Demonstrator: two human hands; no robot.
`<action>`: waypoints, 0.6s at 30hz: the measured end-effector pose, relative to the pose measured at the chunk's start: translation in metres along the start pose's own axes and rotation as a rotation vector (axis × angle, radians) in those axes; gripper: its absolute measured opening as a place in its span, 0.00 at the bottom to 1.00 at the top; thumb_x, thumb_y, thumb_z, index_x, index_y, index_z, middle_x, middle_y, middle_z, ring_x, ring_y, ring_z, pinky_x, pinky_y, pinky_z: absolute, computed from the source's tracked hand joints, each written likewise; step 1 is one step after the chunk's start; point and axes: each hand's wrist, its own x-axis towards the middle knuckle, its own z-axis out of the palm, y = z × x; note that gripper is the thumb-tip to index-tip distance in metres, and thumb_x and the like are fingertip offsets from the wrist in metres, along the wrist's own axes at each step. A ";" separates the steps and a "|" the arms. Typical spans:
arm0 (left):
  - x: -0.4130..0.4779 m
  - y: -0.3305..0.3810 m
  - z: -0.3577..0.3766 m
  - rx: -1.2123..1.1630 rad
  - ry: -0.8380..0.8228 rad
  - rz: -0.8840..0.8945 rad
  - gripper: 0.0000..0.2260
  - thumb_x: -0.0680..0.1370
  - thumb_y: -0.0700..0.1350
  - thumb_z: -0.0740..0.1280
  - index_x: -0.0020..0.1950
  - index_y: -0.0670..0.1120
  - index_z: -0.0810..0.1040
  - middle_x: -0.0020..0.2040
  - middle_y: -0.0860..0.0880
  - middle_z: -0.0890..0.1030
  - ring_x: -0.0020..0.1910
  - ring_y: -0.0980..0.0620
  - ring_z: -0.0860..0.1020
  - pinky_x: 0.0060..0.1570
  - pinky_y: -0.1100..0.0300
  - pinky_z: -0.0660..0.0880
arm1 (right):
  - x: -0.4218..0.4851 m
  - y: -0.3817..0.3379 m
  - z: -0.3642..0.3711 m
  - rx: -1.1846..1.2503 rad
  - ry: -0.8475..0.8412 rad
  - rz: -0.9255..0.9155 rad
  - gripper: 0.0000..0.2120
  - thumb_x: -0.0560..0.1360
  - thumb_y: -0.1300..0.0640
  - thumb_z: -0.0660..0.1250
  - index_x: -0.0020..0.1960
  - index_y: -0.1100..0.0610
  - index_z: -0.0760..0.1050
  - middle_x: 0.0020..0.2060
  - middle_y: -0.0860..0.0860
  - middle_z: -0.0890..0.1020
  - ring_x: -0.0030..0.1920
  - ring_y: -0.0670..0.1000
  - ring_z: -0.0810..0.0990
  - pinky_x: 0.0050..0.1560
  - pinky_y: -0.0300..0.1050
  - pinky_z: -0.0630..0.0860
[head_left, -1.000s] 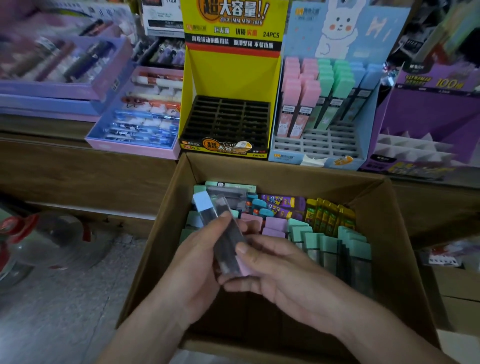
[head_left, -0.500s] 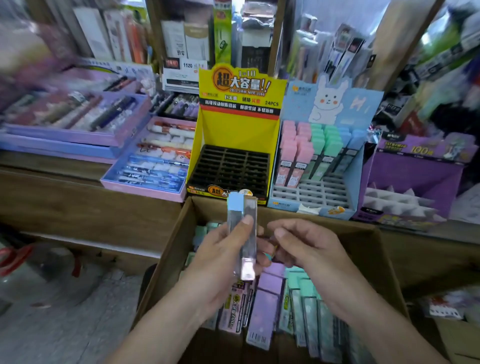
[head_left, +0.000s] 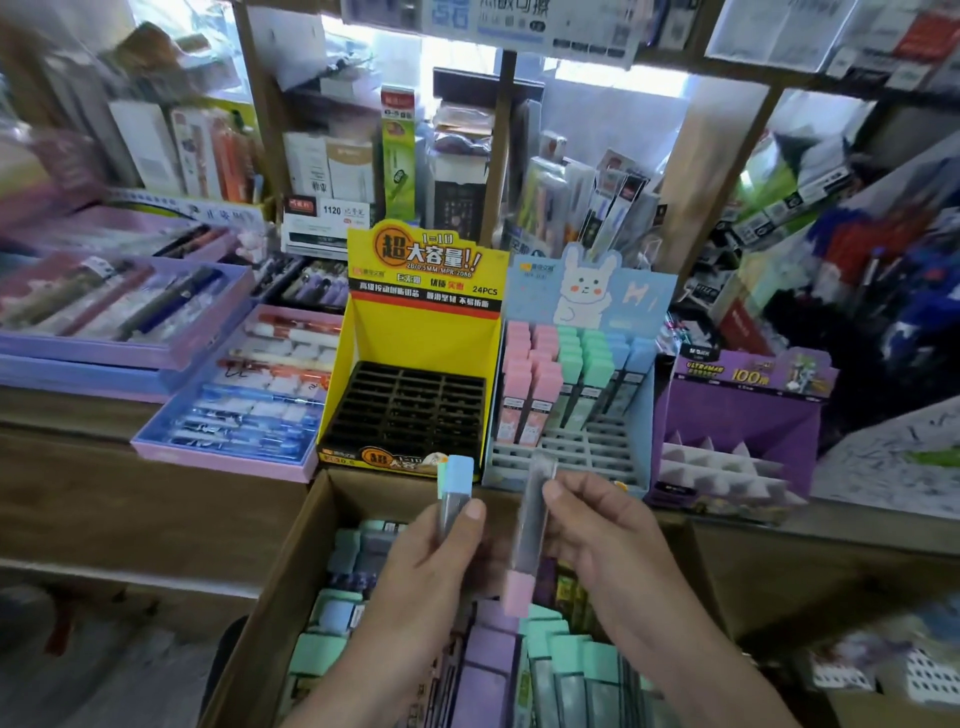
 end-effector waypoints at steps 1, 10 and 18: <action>0.000 0.001 -0.001 -0.005 0.023 -0.002 0.10 0.80 0.54 0.65 0.44 0.53 0.84 0.39 0.51 0.86 0.34 0.55 0.82 0.31 0.67 0.74 | 0.000 0.000 -0.001 0.001 -0.003 0.012 0.11 0.73 0.50 0.73 0.49 0.57 0.85 0.41 0.56 0.85 0.41 0.54 0.85 0.43 0.48 0.83; 0.003 0.003 -0.007 -0.027 0.075 0.002 0.08 0.73 0.49 0.73 0.41 0.45 0.81 0.27 0.44 0.64 0.23 0.51 0.61 0.24 0.63 0.60 | -0.008 0.009 0.006 -0.148 -0.077 0.118 0.15 0.69 0.54 0.77 0.51 0.61 0.81 0.46 0.65 0.84 0.33 0.56 0.82 0.32 0.47 0.80; 0.007 0.001 -0.012 0.031 0.208 -0.069 0.05 0.76 0.40 0.73 0.47 0.39 0.80 0.27 0.43 0.67 0.24 0.51 0.65 0.28 0.61 0.62 | -0.014 0.008 -0.003 -0.150 -0.172 0.082 0.12 0.72 0.61 0.78 0.55 0.58 0.84 0.50 0.58 0.86 0.40 0.56 0.83 0.42 0.49 0.79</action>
